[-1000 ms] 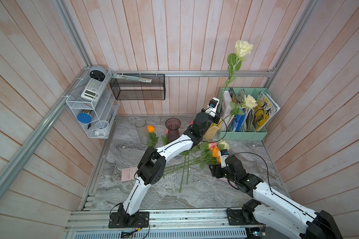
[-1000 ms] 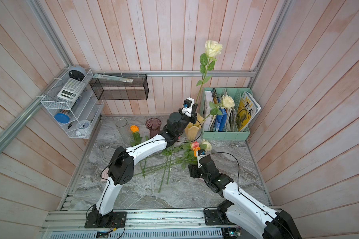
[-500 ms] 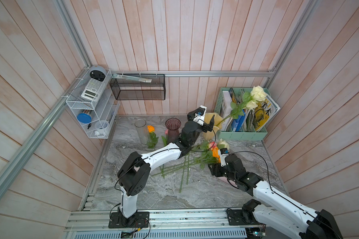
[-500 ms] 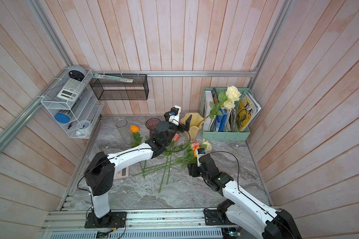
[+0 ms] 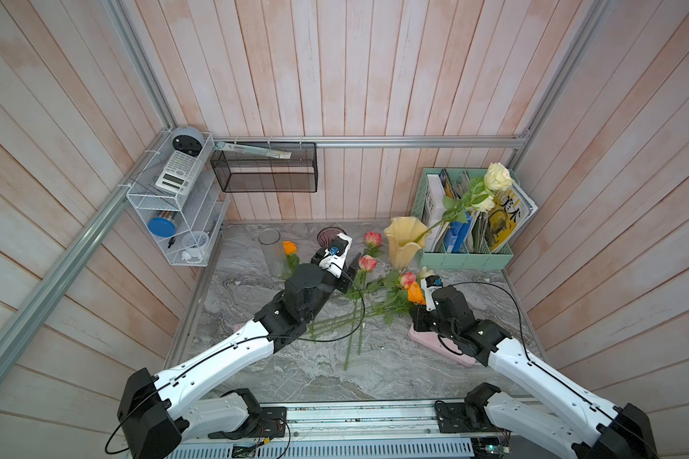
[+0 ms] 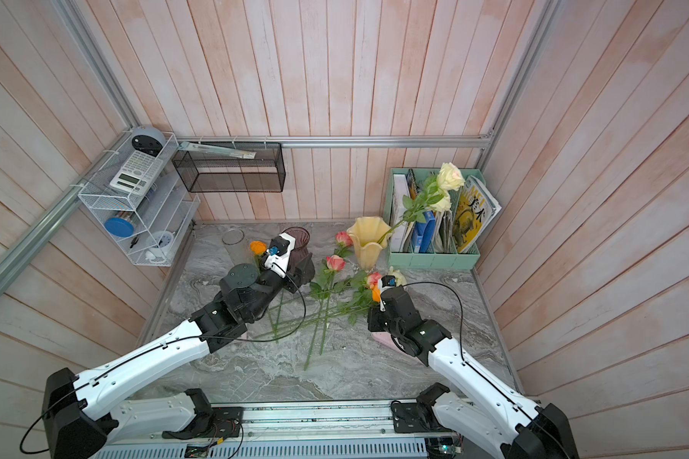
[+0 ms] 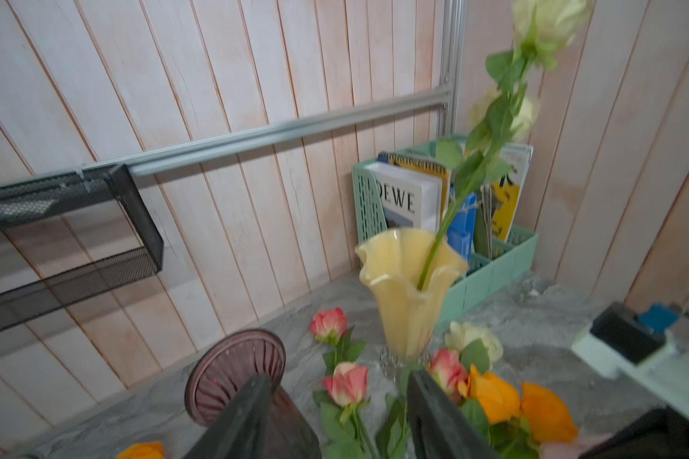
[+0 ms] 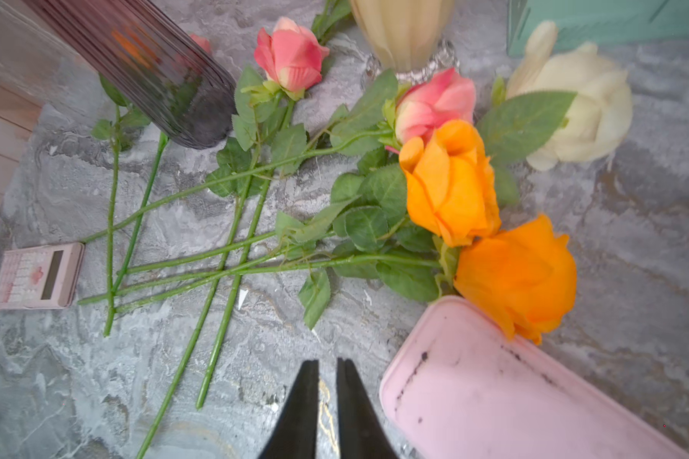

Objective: Arrange the flowers in different vases according to their colors
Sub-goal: Pick up the flower at the center of the board.

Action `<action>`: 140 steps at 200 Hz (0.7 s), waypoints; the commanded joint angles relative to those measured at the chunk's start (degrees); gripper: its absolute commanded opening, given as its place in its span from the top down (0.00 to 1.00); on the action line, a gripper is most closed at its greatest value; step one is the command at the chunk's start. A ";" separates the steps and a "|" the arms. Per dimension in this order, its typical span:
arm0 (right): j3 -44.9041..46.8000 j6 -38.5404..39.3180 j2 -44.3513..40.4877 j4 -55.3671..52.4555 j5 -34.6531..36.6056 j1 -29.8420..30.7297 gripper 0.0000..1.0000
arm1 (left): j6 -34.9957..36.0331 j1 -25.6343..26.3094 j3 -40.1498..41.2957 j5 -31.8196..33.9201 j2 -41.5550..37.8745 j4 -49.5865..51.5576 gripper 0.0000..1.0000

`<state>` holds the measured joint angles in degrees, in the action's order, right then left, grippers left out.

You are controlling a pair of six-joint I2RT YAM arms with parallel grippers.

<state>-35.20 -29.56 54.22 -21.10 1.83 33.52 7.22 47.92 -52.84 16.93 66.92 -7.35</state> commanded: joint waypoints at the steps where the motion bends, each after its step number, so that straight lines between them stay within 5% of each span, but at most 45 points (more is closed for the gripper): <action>1: -0.59 -1.43 0.61 -6.02 -0.61 -0.24 0.87 | -1.30 0.11 4.20 0.65 -1.31 7.91 0.40; 89: -0.57 -2.17 1.49 -6.71 0.17 -1.34 0.81 | -5.05 0.15 3.90 -8.52 4.20 23.17 0.29; 140: 0.17 -1.76 3.21 -4.80 -1.01 -2.29 0.80 | -5.89 -0.43 1.31 -6.37 12.24 24.64 0.24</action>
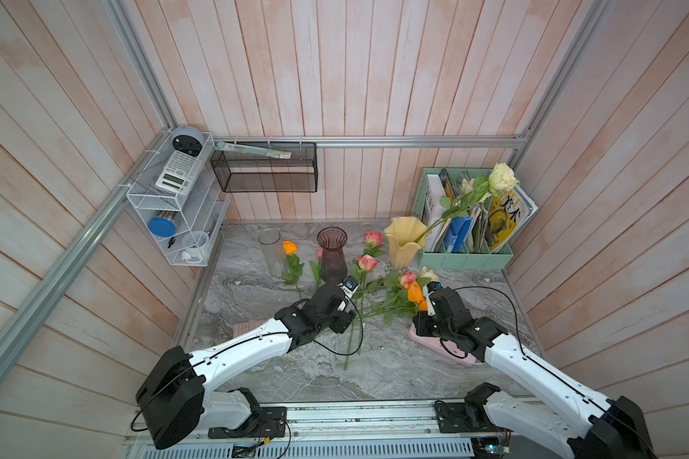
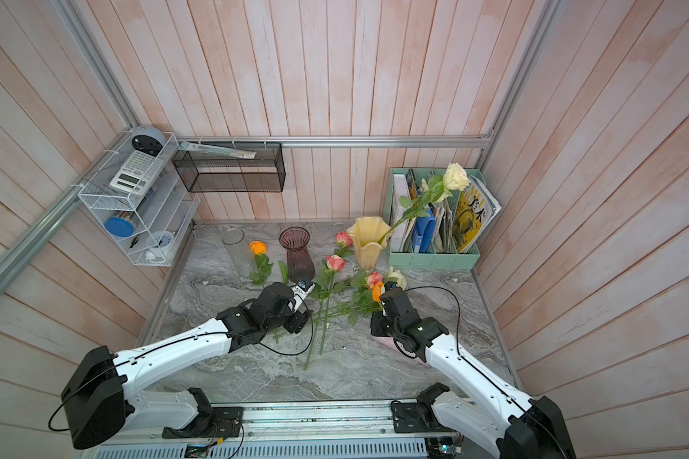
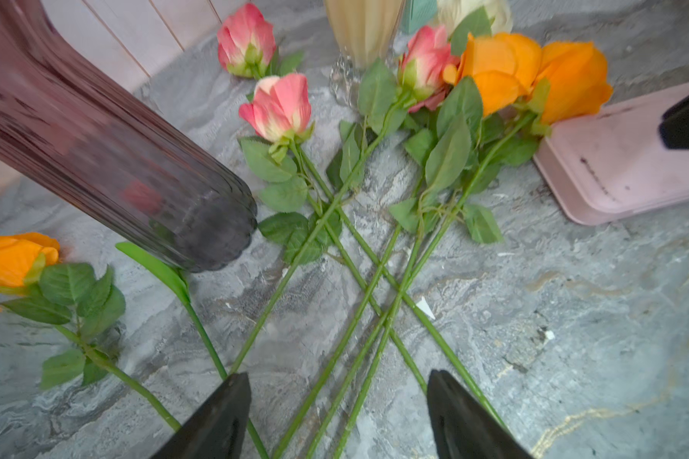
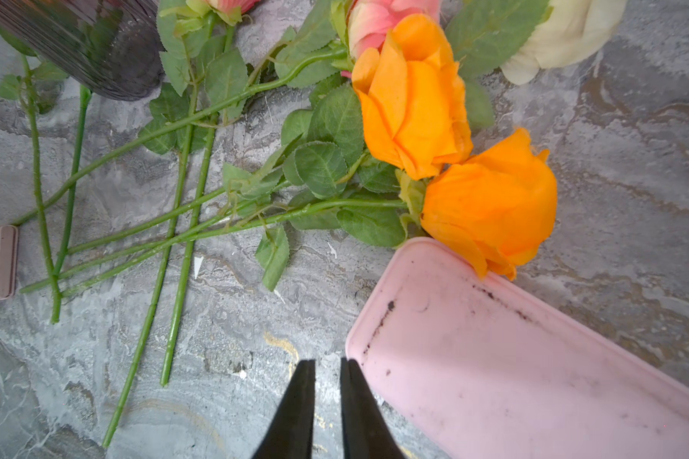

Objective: Arrange the flowers in different vases according to their colors
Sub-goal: Pick up the flower at the center of the board.

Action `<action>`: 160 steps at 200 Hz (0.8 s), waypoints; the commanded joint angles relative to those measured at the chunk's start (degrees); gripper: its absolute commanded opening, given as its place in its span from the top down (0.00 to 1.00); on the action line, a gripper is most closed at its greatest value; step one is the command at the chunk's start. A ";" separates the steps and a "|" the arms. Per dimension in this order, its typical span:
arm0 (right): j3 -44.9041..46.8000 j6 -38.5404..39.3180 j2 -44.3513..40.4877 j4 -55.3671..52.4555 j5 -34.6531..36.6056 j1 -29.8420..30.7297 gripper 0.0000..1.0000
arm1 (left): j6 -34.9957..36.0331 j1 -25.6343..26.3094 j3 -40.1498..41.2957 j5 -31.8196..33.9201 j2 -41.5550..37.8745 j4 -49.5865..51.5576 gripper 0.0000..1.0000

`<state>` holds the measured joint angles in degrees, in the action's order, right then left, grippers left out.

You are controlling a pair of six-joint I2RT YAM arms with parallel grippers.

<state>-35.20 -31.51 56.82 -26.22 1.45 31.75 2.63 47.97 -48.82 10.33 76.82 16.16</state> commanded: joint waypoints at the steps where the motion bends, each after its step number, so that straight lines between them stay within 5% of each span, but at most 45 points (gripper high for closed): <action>1: 0.19 0.20 0.59 0.35 -0.61 -0.53 0.80 | -1.31 -0.49 -2.70 0.22 2.49 0.96 0.24; 87: 1.29 0.79 0.28 1.29 -1.71 -1.34 0.79 | 6.41 -5.12 -10.82 2.37 16.67 2.37 0.24; 160: 2.16 1.45 0.21 2.13 -1.66 -1.51 0.78 | 10.28 -7.78 -15.91 0.34 23.14 7.47 0.34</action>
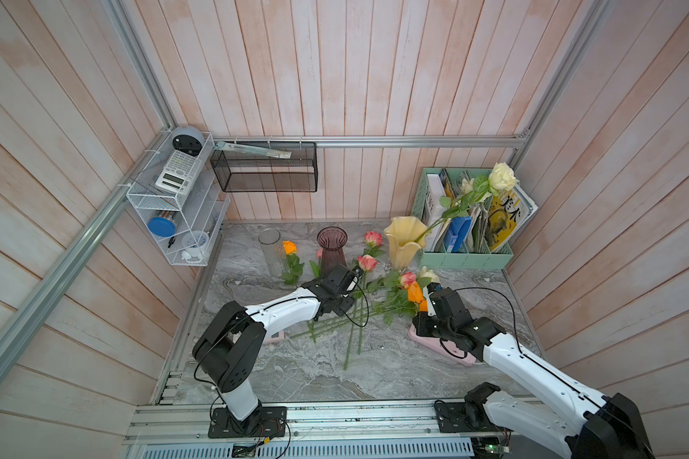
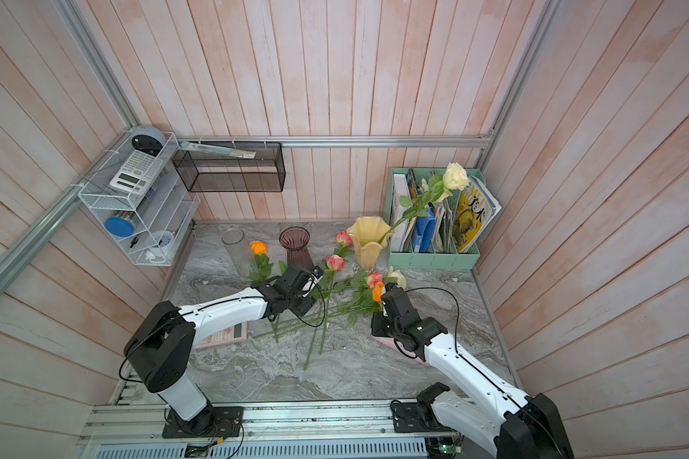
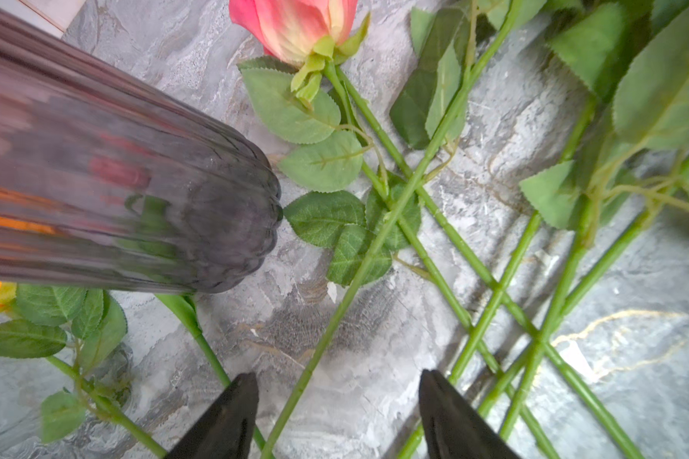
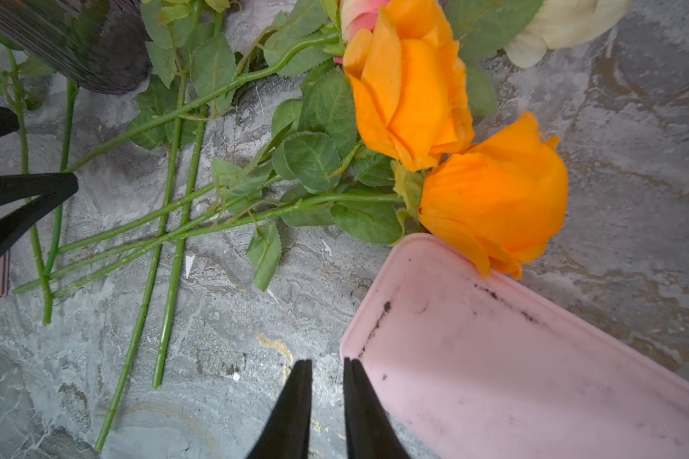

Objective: Arrange the flowers in different vases according to their colors
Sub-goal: Pick up the flower at the center of the board.

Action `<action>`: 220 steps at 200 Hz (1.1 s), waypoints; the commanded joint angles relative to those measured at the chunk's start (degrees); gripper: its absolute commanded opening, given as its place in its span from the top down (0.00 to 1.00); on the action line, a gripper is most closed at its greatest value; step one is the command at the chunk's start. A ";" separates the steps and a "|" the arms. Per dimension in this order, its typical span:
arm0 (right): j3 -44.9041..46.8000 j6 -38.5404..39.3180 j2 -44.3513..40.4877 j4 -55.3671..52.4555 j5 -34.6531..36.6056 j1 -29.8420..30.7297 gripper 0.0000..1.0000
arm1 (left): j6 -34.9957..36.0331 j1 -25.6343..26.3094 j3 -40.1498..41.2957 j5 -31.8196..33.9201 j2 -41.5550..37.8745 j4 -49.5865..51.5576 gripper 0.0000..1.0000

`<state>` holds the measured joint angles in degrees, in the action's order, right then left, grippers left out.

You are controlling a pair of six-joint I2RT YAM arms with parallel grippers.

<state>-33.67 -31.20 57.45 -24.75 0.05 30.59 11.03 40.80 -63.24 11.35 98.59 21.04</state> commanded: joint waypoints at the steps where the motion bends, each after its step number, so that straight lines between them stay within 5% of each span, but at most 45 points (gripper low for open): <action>1: 0.63 1.14 -0.42 0.67 -0.29 -0.40 0.78 | 1.89 -0.62 -1.46 -0.75 1.40 2.60 0.34; 220: 1.66 1.41 -1.56 2.54 -1.78 -0.44 0.77 | 3.02 -4.09 -6.79 0.62 10.82 6.58 0.37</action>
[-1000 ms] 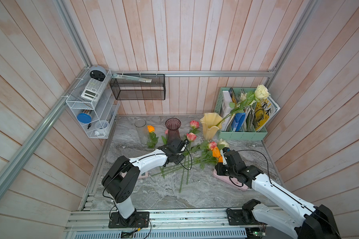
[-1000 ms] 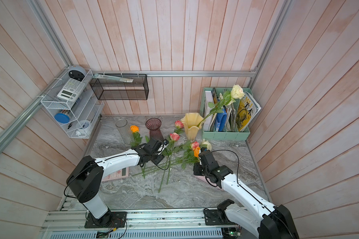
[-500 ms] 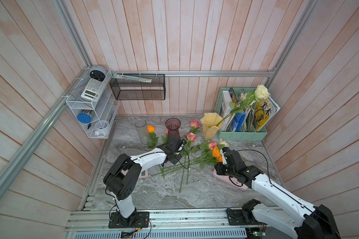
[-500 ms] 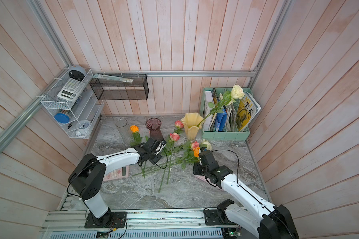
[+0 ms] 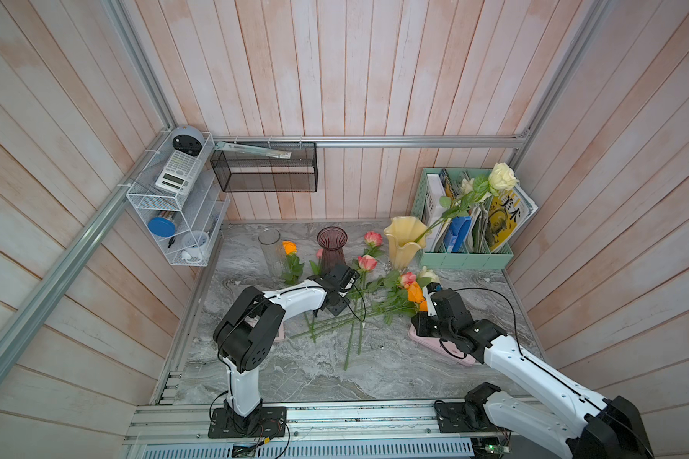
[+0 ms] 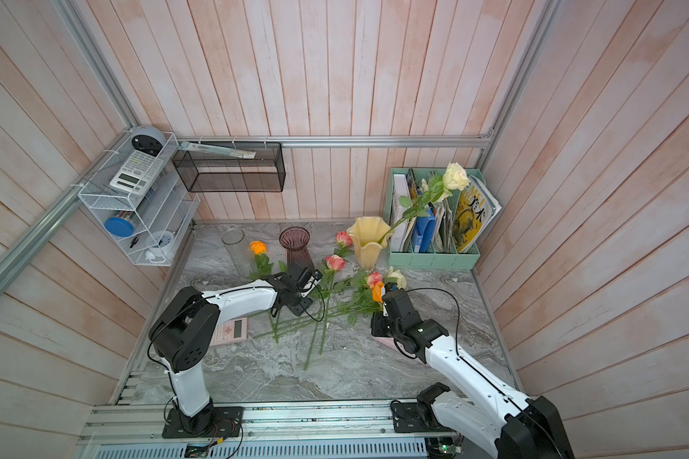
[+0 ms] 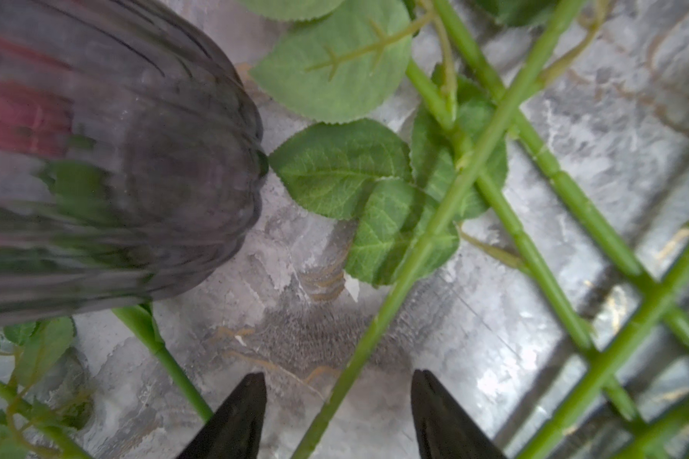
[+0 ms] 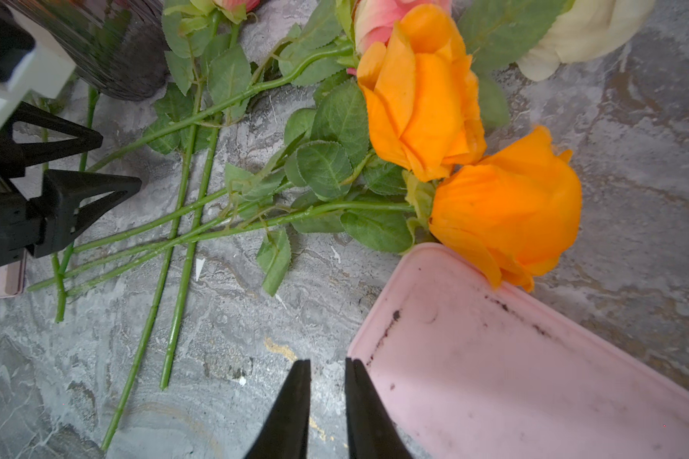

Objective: Arrange the flowers in different vases according to their colors
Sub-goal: Pick up the flower at the center of the board.

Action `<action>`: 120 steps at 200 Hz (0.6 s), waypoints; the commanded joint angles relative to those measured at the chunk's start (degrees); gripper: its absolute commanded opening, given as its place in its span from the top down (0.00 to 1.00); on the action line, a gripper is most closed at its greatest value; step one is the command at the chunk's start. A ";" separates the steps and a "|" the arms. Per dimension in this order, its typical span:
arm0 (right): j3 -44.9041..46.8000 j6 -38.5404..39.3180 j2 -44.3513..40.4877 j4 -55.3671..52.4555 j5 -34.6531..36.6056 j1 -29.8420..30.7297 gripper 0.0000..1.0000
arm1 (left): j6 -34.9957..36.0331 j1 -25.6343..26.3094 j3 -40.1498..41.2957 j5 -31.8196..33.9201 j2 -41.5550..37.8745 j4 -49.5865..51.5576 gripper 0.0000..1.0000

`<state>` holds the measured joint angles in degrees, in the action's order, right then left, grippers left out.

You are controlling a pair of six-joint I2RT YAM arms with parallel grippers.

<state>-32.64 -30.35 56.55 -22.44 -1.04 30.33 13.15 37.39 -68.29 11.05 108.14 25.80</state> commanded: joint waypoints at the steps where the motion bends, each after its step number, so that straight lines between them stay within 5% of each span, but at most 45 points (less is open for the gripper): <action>1: 0.64 0.55 -0.66 0.21 -0.70 -0.18 0.77 | 0.91 -0.71 -1.88 0.91 1.32 1.85 0.37; 61: 0.75 0.73 -1.17 0.20 -0.81 -0.18 0.77 | 1.56 -1.33 -5.52 0.33 5.11 5.23 0.42; 120: 1.02 0.82 -1.69 0.34 -1.07 -0.18 0.77 | 1.58 -1.35 -6.99 -1.28 6.27 7.59 0.57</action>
<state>-32.47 -30.15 55.81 -22.31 -1.63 30.33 14.52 36.32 -75.22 10.90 113.45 30.85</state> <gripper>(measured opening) 0.225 0.447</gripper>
